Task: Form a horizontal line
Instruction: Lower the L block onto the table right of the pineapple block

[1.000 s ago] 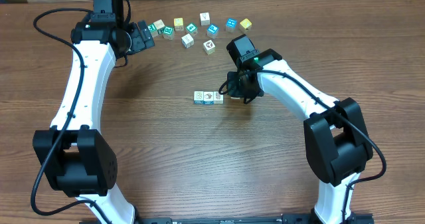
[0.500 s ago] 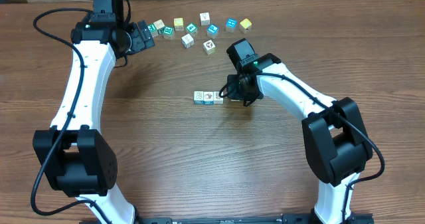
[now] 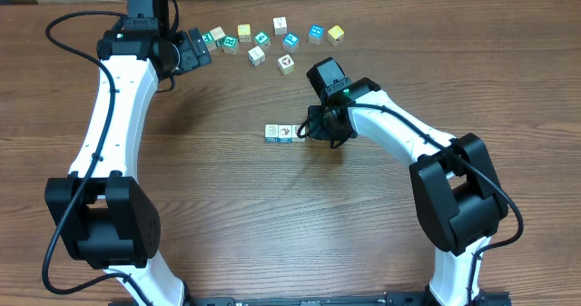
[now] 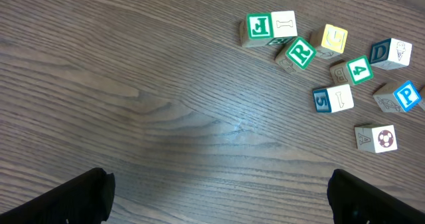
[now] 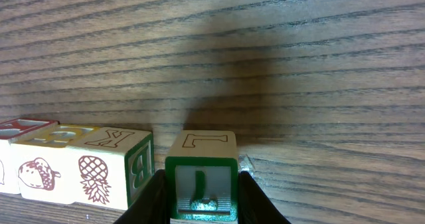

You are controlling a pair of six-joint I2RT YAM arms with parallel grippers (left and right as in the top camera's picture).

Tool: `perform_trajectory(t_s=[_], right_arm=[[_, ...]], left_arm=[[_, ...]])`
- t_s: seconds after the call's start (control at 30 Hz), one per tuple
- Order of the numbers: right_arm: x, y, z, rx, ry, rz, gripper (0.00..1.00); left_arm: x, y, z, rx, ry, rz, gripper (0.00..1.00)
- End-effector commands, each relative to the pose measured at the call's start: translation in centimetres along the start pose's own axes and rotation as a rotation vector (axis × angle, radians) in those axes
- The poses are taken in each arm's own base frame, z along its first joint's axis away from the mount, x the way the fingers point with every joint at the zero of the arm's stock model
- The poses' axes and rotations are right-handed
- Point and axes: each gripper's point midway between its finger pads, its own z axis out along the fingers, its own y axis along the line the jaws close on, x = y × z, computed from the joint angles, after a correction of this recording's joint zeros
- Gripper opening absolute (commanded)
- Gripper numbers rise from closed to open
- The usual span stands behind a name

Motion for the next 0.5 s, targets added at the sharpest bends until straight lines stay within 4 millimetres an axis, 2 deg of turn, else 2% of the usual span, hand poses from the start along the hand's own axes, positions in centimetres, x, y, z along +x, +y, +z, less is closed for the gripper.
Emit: perform_trajectory(t_s=[0.0, 0.47], right_arm=[[0.43, -0.04, -0.02, 0.005, 0.002, -0.003, 0.22], [0.36, 0.0, -0.02, 0.003, -0.001, -0.003, 0.26]], left_arm=[[-0.3, -0.44, -0.46, 0.012, -0.012, 0.011, 1.0], [-0.3, -0.44, -0.46, 0.012, -0.012, 0.011, 1.0]])
